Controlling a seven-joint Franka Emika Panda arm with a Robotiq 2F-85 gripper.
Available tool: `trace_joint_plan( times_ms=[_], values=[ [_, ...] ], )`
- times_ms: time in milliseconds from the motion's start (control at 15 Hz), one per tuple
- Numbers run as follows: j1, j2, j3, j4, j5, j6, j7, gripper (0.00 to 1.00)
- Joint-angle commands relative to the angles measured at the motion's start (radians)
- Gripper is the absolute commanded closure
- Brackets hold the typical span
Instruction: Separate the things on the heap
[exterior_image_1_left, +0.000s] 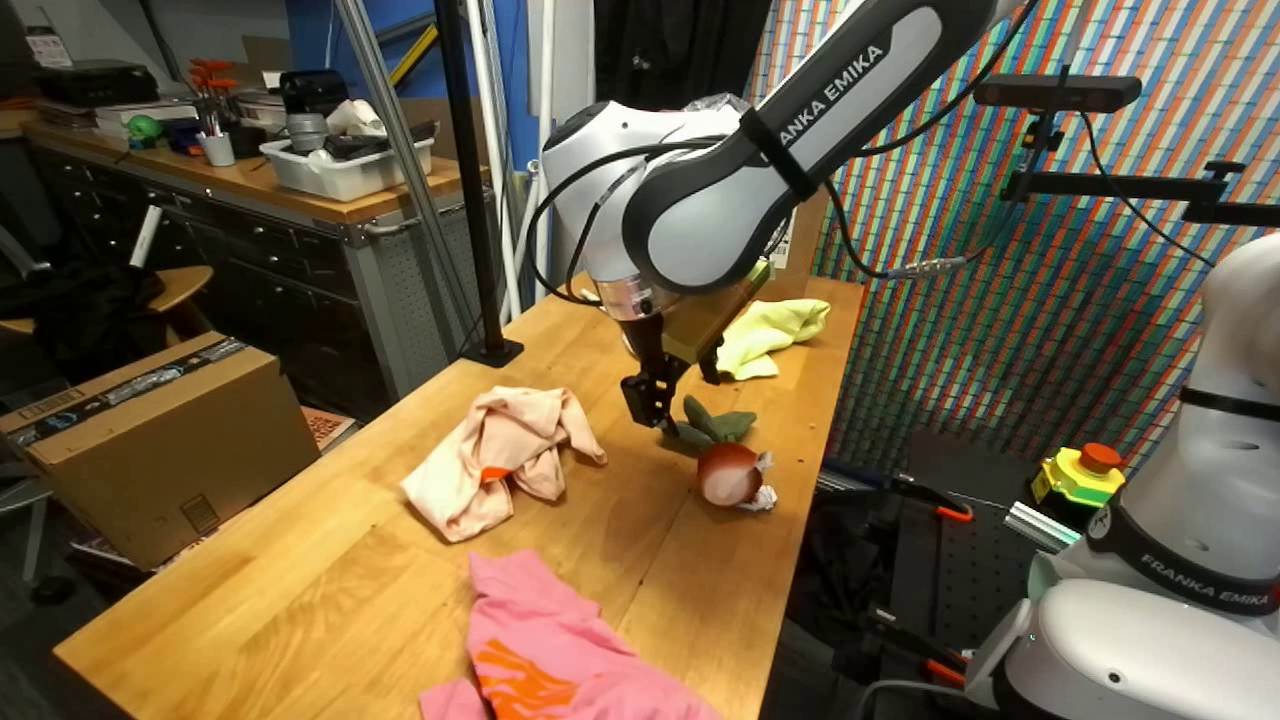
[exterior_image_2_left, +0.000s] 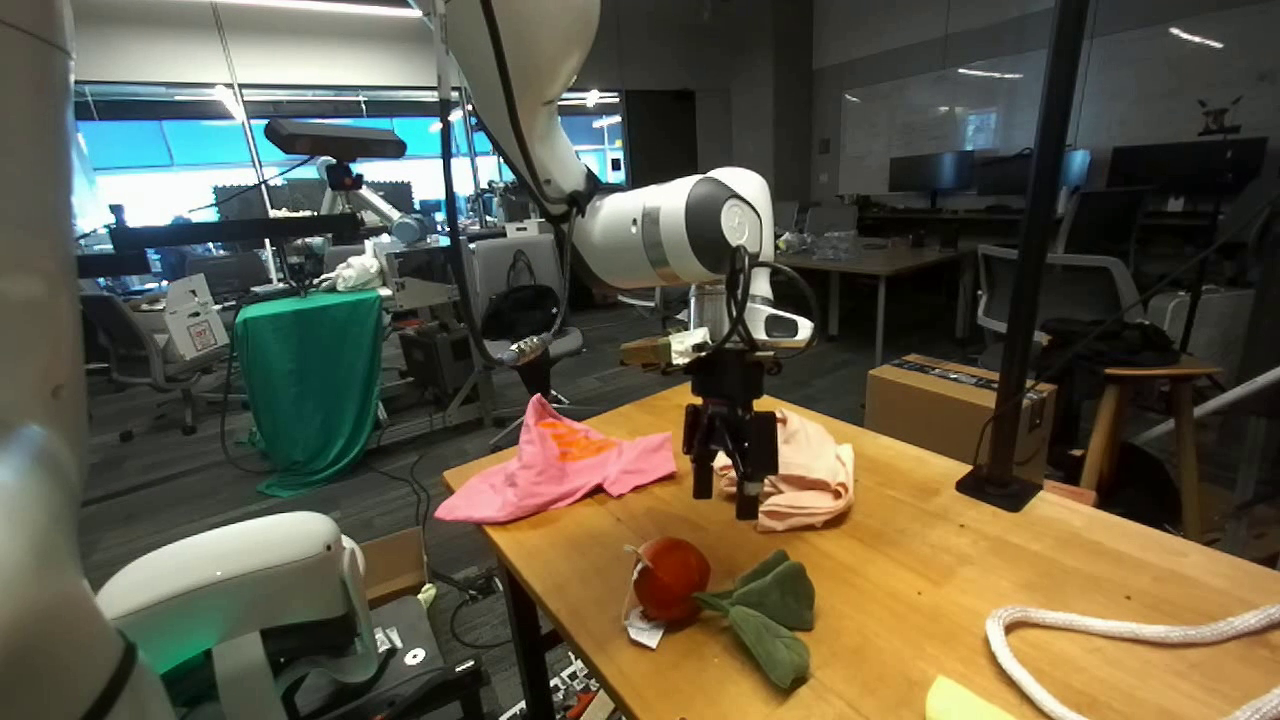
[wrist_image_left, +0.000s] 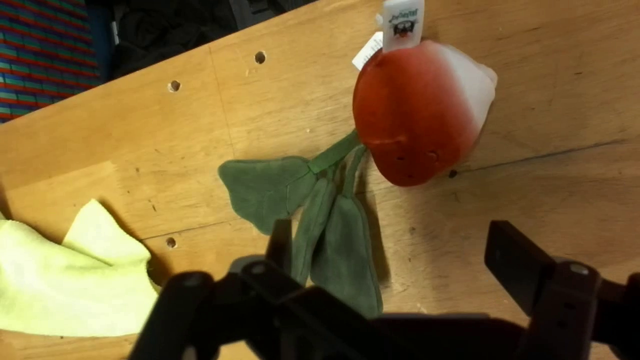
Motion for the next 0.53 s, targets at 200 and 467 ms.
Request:
trace_joint_plan(
  times_ms=[200,467],
  values=[
    [-0.037,-0.132,-0.005,-0.040,0.011,-0.094,-0.121,0.00],
    [-0.074,-0.260,-0.005,-0.089,0.012,-0.152,-0.207,0.00]
  ],
)
